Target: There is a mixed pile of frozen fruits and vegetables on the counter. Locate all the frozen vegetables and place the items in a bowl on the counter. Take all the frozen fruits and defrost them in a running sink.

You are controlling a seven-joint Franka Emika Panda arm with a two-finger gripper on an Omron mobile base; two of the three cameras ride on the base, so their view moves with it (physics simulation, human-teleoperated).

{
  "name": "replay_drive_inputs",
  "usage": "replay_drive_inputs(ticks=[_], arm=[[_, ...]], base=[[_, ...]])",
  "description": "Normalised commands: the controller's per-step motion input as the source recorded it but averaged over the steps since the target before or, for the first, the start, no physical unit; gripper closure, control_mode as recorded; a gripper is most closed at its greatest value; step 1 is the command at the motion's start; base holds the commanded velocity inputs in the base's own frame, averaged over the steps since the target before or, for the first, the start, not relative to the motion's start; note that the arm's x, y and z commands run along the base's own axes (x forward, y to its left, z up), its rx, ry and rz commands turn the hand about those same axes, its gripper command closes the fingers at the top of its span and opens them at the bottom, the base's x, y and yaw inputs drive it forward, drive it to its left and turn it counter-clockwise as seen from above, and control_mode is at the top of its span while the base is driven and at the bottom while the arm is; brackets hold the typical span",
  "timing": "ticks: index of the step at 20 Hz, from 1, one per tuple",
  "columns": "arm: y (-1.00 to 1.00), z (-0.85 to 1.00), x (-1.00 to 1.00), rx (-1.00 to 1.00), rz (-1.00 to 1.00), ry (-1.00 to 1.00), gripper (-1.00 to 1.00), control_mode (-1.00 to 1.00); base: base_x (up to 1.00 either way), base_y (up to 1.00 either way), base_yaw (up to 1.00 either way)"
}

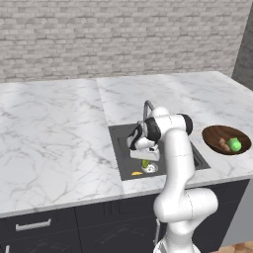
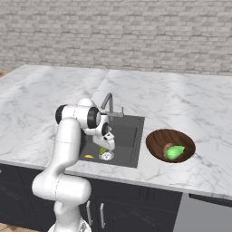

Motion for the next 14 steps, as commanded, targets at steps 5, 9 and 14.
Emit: replay_drive_inputs(ticks=[5, 9, 14], arm=[[-0.01, -0.2, 0.23, 0.01, 0.05, 0.01, -1.0, -1.0], [0.0, -0.03, 0.02, 0.0, 0.03, 0.05, -1.0, -1.0], [0.12, 0.31, -0.05, -0.02, 0.04, 0.0, -1.0, -1.0]], base=[[0.0, 0.0, 0.0], [0.0, 0.0, 0.0], [0.0, 0.0, 0.0]])
